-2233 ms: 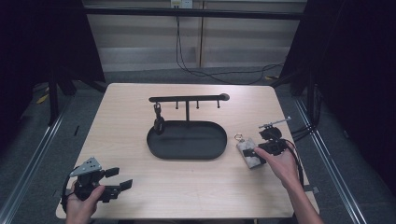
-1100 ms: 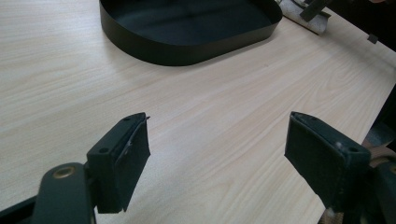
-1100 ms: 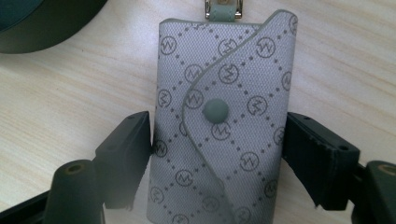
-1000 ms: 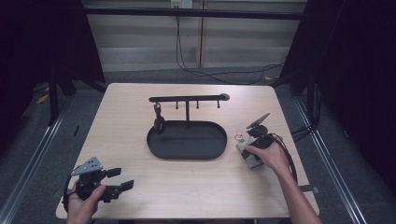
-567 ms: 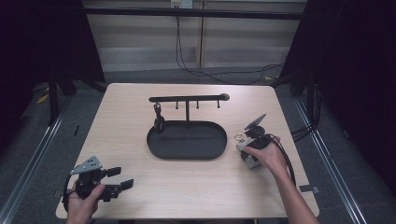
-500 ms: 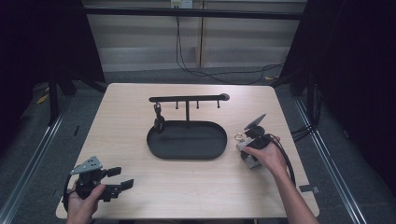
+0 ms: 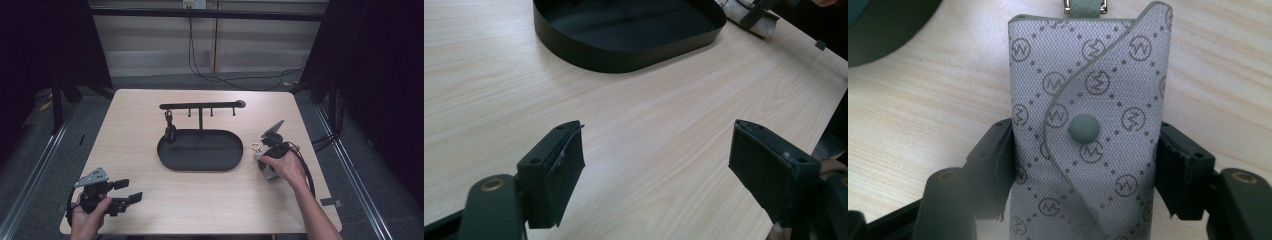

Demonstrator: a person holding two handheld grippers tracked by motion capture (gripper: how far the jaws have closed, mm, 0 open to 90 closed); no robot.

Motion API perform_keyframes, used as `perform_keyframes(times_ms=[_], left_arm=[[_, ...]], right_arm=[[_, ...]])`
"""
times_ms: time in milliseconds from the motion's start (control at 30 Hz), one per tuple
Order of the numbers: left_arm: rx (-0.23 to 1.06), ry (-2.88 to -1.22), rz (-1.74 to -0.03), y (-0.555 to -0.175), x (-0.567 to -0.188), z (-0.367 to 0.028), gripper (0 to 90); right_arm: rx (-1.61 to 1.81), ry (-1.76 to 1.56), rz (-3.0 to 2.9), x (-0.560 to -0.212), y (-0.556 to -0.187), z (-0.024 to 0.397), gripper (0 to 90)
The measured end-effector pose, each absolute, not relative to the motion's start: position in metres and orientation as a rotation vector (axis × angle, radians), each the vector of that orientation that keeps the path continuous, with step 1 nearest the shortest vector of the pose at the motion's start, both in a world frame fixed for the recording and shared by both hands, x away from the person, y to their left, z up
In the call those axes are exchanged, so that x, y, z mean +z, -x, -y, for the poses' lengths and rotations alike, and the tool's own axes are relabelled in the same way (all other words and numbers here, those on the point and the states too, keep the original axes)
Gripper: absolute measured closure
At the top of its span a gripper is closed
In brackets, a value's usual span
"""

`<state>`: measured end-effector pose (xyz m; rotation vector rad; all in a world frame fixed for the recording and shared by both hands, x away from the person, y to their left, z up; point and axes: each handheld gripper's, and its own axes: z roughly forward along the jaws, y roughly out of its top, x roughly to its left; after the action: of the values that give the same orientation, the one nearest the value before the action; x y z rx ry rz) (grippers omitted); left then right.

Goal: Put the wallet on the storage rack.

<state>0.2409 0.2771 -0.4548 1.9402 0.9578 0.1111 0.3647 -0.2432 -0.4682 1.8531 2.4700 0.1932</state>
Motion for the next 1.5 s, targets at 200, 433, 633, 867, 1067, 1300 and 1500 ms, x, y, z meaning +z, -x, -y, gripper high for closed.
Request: perform_keyframes(times_ms=[200, 433, 633, 867, 1067, 1300, 1500], left_arm=[[0.103, -1.950, -0.967, -0.242, -0.456, -0.277, 20.6], [0.104, -1.942, -0.974, -0.242, -0.456, -0.278, 20.1], [0.094, -1.948, -0.969, -0.242, -0.456, -0.277, 20.1], [0.097, -1.949, -0.966, -0.242, -0.456, -0.277, 20.1], [0.095, -1.947, -0.965, -0.242, -0.456, -0.277, 20.1], [0.095, -1.948, -0.964, -0.242, -0.456, -0.277, 20.1], [0.096, -1.945, -0.967, -0.241, -0.456, -0.277, 20.1]], right_arm=[[0.275, -1.887, -2.450, -0.455, -0.364, 0.250, 33.2], [0.306, -1.897, -2.454, -0.446, -0.362, 0.253, 33.2], [0.337, -1.879, -2.468, -0.435, -0.361, 0.252, 33.3], [0.370, -1.877, -2.473, -0.427, -0.357, 0.252, 33.3], [0.401, -1.860, -2.479, -0.415, -0.356, 0.252, 33.2], [0.475, -1.880, -2.484, -0.409, -0.355, 0.251, 33.3], [0.595, -1.900, -2.485, -0.404, -0.355, 0.253, 33.3]])
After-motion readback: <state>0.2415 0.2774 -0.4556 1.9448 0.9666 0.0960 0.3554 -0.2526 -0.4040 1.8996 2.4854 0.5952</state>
